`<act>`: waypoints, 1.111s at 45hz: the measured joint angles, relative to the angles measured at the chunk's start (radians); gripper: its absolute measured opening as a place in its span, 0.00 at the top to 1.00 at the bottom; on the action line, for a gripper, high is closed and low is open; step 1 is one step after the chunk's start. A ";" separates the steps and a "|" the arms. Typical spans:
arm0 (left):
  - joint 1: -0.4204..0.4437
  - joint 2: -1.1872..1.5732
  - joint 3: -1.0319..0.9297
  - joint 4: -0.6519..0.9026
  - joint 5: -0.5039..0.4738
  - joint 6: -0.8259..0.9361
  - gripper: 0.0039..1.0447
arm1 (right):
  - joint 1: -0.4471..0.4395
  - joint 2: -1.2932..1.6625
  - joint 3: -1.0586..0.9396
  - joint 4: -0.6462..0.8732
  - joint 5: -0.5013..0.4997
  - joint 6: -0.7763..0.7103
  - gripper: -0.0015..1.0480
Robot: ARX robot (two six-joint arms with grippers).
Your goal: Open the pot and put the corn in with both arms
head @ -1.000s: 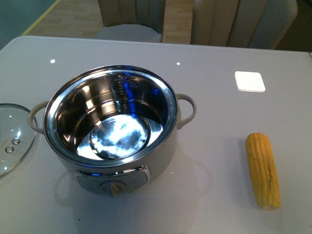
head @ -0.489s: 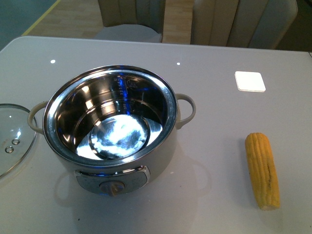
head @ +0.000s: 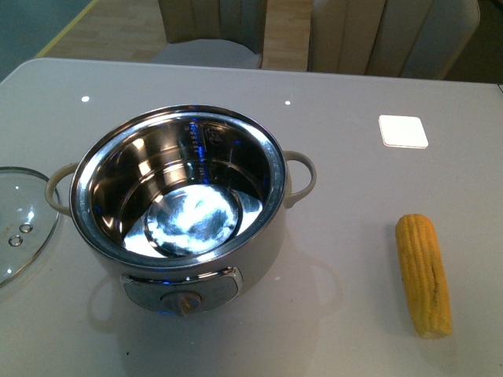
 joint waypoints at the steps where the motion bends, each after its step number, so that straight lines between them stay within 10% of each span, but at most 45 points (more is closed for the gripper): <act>1: -0.017 -0.024 0.000 -0.020 -0.005 0.001 0.97 | 0.000 0.000 0.000 0.000 0.000 0.000 0.08; 50: -0.037 -0.634 0.000 -0.621 -0.013 0.001 0.97 | 0.000 0.000 0.000 0.000 0.000 0.000 0.08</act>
